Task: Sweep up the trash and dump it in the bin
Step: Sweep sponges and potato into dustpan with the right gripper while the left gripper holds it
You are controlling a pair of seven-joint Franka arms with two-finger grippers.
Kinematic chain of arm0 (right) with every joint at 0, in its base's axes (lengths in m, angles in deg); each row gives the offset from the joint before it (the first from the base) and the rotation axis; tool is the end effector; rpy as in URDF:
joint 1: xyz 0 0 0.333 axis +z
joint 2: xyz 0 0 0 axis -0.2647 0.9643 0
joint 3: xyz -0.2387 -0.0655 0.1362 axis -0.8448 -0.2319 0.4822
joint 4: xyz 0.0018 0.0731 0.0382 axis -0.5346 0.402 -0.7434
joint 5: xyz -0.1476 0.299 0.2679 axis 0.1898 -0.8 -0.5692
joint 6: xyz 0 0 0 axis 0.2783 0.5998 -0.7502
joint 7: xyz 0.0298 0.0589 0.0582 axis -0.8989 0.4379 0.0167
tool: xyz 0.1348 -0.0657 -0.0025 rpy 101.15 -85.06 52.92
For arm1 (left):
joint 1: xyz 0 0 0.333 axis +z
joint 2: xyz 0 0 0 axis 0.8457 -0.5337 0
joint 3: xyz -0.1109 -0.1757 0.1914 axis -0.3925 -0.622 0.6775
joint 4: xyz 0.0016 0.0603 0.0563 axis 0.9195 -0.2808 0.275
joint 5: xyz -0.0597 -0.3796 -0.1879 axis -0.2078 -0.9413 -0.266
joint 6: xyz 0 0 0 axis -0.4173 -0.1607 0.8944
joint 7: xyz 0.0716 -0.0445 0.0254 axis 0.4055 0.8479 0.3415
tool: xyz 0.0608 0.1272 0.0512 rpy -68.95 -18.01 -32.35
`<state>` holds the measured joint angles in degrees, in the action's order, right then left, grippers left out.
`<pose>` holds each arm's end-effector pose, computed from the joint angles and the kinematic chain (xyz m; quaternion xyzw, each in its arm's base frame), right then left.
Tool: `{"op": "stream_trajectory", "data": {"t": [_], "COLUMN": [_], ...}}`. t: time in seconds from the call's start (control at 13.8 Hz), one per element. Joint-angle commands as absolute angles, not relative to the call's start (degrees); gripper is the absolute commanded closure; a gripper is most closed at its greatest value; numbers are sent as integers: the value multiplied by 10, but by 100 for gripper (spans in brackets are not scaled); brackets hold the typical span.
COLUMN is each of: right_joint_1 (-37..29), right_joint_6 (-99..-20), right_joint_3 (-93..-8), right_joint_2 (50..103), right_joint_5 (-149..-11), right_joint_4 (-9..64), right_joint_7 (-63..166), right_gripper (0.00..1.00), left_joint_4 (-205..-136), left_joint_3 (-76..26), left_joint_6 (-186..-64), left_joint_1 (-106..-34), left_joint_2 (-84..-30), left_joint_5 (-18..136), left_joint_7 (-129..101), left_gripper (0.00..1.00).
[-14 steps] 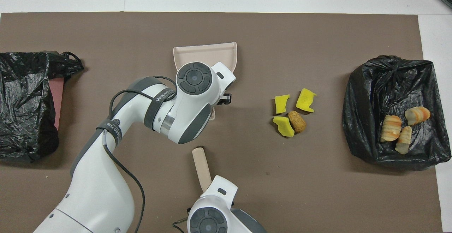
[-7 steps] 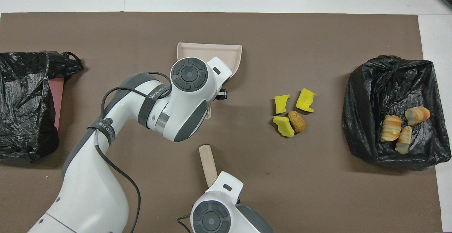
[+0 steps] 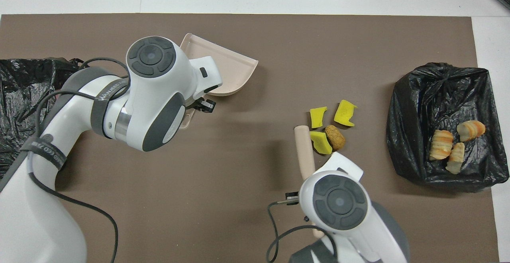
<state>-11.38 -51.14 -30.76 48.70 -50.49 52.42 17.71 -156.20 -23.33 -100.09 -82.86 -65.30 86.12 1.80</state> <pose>0.4324 0.2610 0.3493 0.9963 0.0335 -0.0397 0.0682 0.6029 -0.2968 0.3365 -0.9714 0.2375 -0.0026 0.0074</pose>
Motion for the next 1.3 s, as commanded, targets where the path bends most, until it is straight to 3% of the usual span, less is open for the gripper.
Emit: {"op": "stream_trajectory", "data": {"t": [0.0,0.29,0.43,0.65,1.23], "right_joint_1": [-186,-295,-313,-306,-231], "right_joint_6": [-501,-534,-552,-576,-580], "right_joint_3": [-300,-299,-299,-297,-294], "right_joint_2": [478,500,527,587,635], "right_joint_5": [-448,-373,-347,-339,-424], "right_joint_4": [535,547,548,547,552], "right_joint_7": [198,304,313,314,303], "right_gripper": [100,100,100,100,100], "left_joint_4": [-1647,-1693,-1719,-1766,-1794], "left_joint_3": [-238,-238,-238,-241,-242], "left_joint_6": [-1034,-1040,-1036,-1028,-1069], "left_joint_1": [-820,-803,-803,-814,-901], "left_joint_2": [-597,-573,-558,-528,-527], "left_joint_5": [871,870,870,871,871], "left_joint_7": [63,242,385,464,468], "left_gripper": [100,100,100,100,100]}}
